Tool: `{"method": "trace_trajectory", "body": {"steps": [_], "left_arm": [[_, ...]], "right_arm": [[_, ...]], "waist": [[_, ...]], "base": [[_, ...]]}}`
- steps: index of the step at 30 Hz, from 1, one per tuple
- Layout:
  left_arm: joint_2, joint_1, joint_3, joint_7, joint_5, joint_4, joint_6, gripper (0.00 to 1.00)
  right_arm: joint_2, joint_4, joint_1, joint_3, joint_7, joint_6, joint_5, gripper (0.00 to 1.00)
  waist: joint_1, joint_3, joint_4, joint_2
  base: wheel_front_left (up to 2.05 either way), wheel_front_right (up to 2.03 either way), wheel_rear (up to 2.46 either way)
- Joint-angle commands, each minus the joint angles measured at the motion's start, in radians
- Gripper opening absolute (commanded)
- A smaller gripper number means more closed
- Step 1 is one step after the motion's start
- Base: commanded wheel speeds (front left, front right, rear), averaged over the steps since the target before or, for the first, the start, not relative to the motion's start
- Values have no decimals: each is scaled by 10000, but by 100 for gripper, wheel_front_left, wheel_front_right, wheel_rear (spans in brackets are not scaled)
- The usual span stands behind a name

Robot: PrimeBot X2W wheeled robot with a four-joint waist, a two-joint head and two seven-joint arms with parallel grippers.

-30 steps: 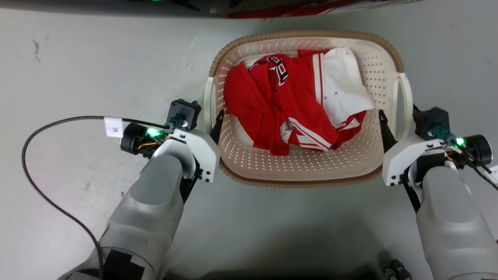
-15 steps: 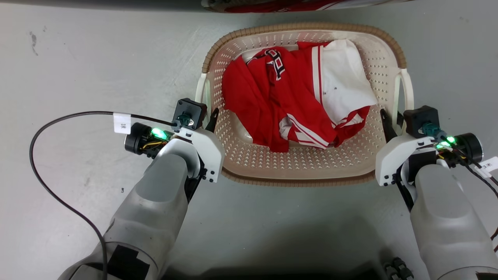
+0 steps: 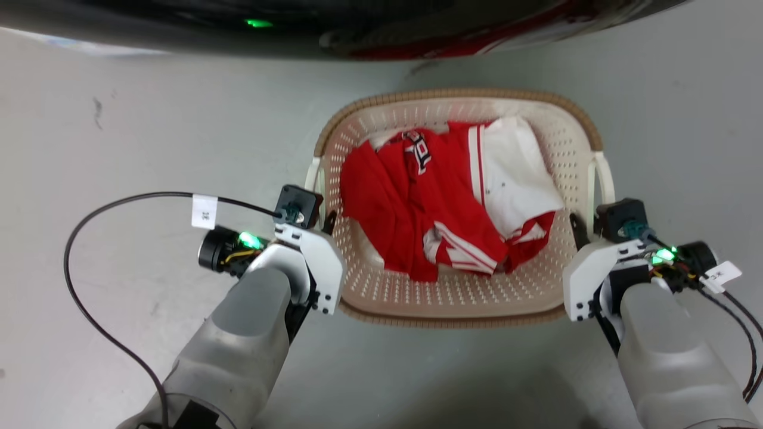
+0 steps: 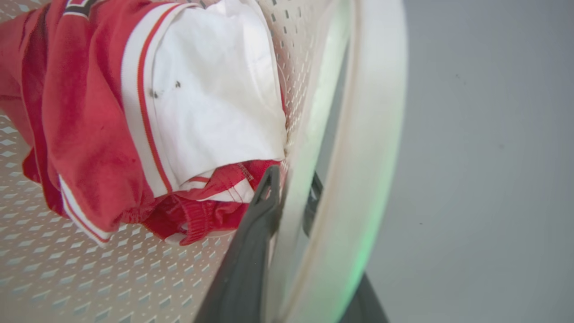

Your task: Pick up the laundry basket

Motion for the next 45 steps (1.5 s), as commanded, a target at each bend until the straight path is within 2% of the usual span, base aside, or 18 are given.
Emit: {"method": "trace_trajectory", "body": {"steps": [1,8,15,30,45], "left_arm": [[-10,115,-157,49,-16,-53,-106,0],[-38,555,-821,690,-840,39,-111,0],[-13,937,-1311,1176,-1585,71,-112,0],[578,1815,-2401,2514,-3271,-398,-111,0],[1209,2153,-3687,4134,-4733,-1095,-112,0]], "right_arm": [[-88,56,68,103,-29,-3,35,0],[-49,913,267,846,-37,0,508,0],[-19,1193,696,2097,283,12,1380,0],[-1,914,1556,5459,1905,58,4040,0],[23,607,2054,7579,3561,62,6323,0]], "waist": [[0,-449,72,0],[0,-1760,173,0],[0,-3031,292,0],[0,-5262,366,0],[0,-6913,292,0]], "base": [[0,0,0],[0,0,0],[0,0,0],[0,0,0],[0,0,0]]}}
